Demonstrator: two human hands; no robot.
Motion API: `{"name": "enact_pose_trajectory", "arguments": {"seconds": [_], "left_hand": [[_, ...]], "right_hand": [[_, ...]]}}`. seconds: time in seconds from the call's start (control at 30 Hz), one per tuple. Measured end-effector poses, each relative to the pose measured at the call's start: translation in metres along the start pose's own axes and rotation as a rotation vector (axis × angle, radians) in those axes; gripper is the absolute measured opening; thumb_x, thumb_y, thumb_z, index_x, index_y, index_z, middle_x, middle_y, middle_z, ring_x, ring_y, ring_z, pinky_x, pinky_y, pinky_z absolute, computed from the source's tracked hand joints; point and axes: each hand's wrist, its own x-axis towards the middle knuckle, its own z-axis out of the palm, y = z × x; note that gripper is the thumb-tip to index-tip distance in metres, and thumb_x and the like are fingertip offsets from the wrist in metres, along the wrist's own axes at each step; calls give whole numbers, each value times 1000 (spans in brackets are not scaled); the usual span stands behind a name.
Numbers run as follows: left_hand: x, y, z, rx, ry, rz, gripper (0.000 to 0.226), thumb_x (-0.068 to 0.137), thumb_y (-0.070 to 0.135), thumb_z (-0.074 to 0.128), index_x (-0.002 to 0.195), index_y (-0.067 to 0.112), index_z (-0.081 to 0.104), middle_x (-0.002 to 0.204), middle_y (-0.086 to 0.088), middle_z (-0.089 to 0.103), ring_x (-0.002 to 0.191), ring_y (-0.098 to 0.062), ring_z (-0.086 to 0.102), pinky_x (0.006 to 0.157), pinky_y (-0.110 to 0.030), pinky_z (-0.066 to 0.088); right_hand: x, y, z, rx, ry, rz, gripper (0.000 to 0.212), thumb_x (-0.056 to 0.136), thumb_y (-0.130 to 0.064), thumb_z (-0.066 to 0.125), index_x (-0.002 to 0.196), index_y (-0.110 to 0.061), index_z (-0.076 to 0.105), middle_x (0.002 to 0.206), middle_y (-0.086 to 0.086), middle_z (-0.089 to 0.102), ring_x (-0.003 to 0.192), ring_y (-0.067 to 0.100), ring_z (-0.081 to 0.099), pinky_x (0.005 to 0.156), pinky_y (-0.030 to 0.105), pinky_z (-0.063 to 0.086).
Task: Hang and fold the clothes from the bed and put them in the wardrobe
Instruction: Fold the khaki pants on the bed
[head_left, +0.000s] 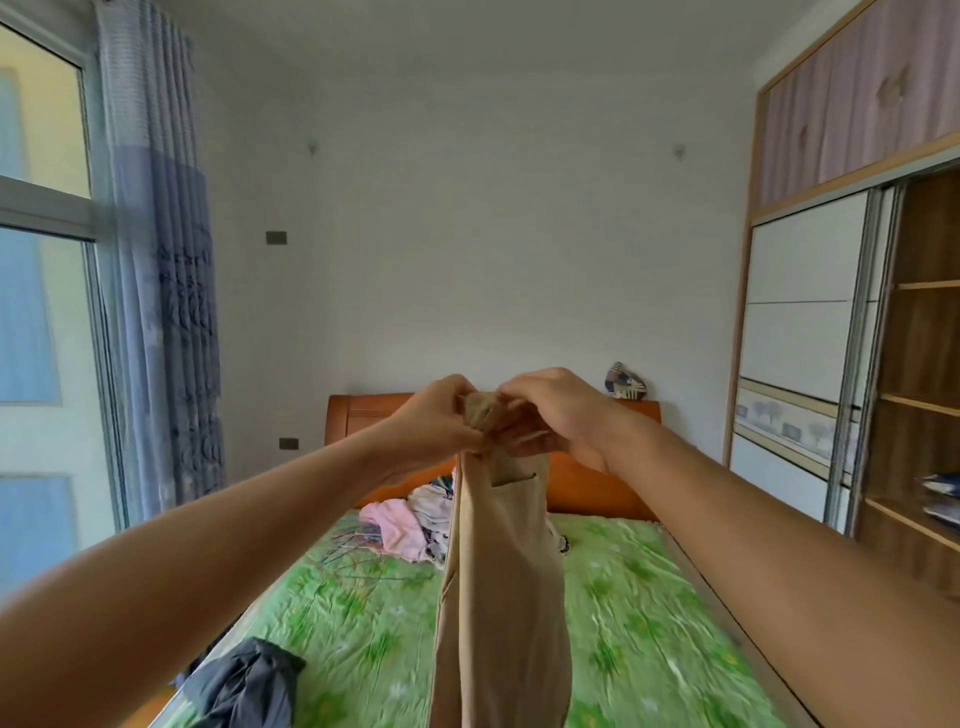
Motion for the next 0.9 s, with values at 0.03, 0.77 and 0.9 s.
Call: {"name": "enact_pose_trajectory", "arguments": {"seconds": [0.03,0.77,0.9], "left_hand": [[1,-3,0,17,6,-6,32,70,-2,70,95,15,61,84,-5,63,75,-16,59,67,-31,50],[5,-44,-45,10,89,-18,31,69,-11,49,77,17,61,52,13,50,47,-2,43,43,-16,33],[2,-50,-50,7,19,-28,32,63,-8,49,73,19,61,54,8,51,50,-8,47,44,-22,38]], "right_hand": [[1,2,-5,-170,68,-69,25,99,-24,52,95,-17,76,90,2,74,88,20,68,72,30,53],[-6,46,-20,-1235,-72,-296,25,80,-51,52,72,-28,59,112,-2,51,95,4,14,85,34,12],[-5,25,-19,-803,-302,0,40,88,-53,46,82,-25,74,96,-1,69,97,22,59,92,49,49]]}}
